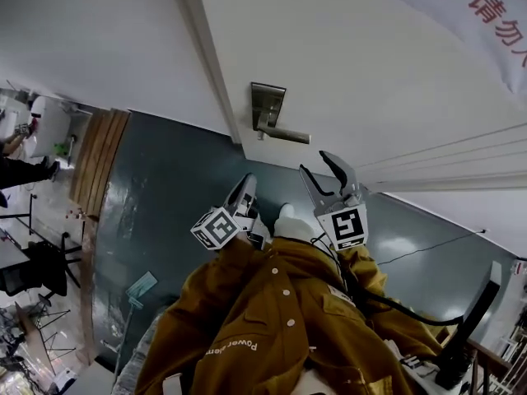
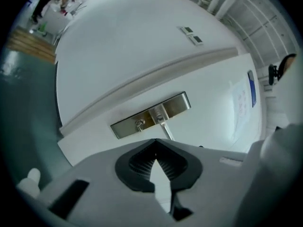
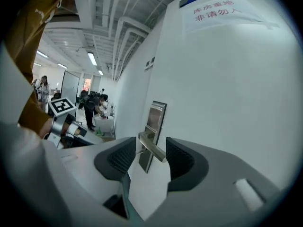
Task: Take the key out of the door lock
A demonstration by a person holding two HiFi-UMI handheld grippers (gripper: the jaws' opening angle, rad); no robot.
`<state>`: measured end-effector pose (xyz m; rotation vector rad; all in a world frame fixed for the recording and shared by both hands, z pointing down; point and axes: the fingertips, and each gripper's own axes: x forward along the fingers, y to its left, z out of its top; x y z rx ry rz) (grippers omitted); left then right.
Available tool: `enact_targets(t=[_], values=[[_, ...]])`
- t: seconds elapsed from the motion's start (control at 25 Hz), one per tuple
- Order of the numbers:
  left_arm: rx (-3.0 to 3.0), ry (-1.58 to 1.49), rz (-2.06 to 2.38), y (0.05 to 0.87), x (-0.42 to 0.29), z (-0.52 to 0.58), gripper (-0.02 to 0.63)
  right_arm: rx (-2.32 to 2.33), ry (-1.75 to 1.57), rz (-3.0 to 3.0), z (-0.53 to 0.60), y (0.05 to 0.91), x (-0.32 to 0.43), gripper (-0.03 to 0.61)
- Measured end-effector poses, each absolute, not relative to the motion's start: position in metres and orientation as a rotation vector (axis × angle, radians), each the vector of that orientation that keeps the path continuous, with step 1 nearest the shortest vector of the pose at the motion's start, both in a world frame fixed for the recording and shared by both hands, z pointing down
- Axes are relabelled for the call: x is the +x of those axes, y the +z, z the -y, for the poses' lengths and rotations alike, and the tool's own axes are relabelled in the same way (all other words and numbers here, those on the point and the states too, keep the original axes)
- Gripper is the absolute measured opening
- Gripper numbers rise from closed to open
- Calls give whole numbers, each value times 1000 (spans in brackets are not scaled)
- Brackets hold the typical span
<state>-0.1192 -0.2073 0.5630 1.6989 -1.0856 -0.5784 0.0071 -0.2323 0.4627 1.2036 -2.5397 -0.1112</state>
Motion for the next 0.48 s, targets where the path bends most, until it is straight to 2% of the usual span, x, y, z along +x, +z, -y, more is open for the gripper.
enact_targets(t=[0.04,0.08,0.12,0.48], values=[[1680,-598,1061,566,-116,211,3,1178,-117,2512,241,470,7,209],[1667,-612,1037,568,-112,214,108,1143,-124,2489,250,476,6,213],[1656,-621,1020,568,-109,217,163,1101,-132,2469,259,482,5,223],[1522,-693,940,583,-101,237,163,783,-284,2266,295,522,-10,222]])
